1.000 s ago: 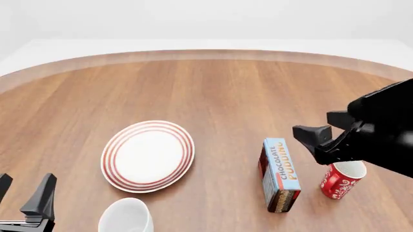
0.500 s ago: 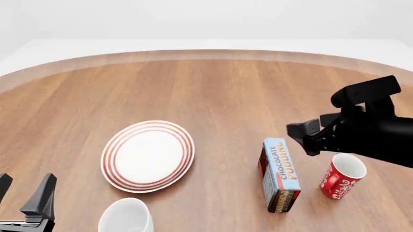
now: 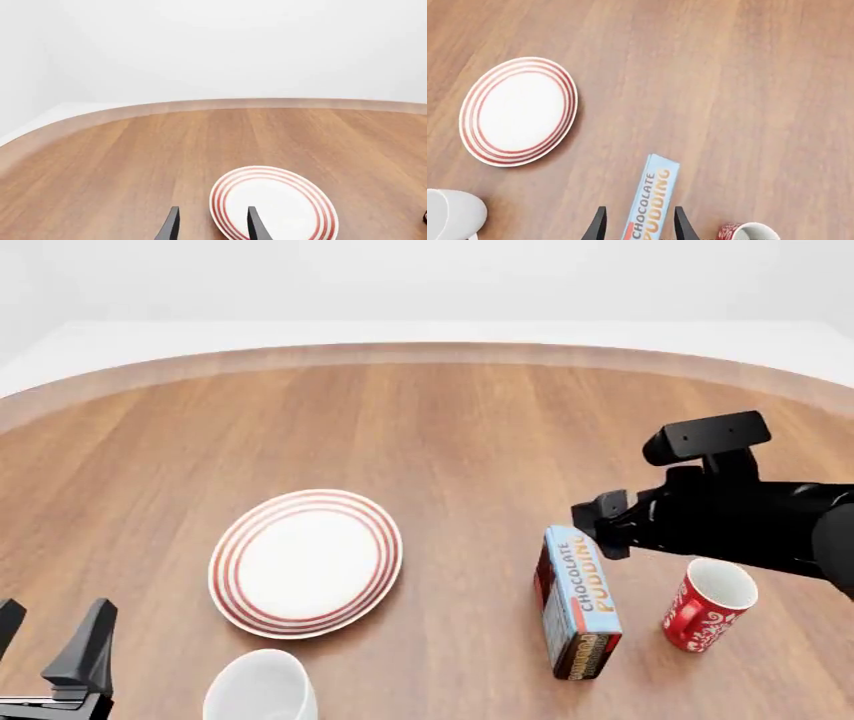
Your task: Pick up the white mug and put it on the plate, and put the chocolate pudding to the right of the plate.
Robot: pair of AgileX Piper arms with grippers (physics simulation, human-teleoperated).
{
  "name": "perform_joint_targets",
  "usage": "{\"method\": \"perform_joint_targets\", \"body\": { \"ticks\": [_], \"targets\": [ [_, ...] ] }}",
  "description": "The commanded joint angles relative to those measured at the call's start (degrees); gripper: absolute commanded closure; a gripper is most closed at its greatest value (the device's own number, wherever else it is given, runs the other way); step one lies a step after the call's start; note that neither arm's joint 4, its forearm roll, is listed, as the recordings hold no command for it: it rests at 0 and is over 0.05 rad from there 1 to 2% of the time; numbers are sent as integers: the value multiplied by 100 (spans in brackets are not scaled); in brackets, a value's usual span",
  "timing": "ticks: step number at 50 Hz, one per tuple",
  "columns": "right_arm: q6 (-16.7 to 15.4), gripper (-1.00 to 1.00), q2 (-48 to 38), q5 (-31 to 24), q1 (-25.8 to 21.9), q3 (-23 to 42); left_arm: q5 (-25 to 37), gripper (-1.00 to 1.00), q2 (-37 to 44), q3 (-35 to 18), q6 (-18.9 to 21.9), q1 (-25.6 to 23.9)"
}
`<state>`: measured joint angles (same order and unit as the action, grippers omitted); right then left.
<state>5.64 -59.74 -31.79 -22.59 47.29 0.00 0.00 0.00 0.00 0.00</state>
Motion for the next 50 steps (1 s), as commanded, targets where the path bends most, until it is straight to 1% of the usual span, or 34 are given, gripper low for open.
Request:
{"method": "perform_joint_targets", "body": {
  "ticks": [1, 4, 15, 18, 45, 50],
  "targets": [
    [142, -100, -240, 171, 69, -142, 0, -100, 0, 0, 0, 0],
    [103, -100, -285, 198, 133, -171, 0, -100, 0, 0, 0, 0],
    [124, -100, -552, 336, 176, -236, 0, -100, 0, 0, 0, 0],
    [66, -100, -583, 345, 227, -232, 0, -100, 0, 0, 0, 0],
    [291, -100, -1023, 672, 223, -480, 0, -100, 0, 0, 0, 0],
    [365, -100, -1127, 733, 148, -514, 0, -100, 0, 0, 0, 0]
  ]
}}
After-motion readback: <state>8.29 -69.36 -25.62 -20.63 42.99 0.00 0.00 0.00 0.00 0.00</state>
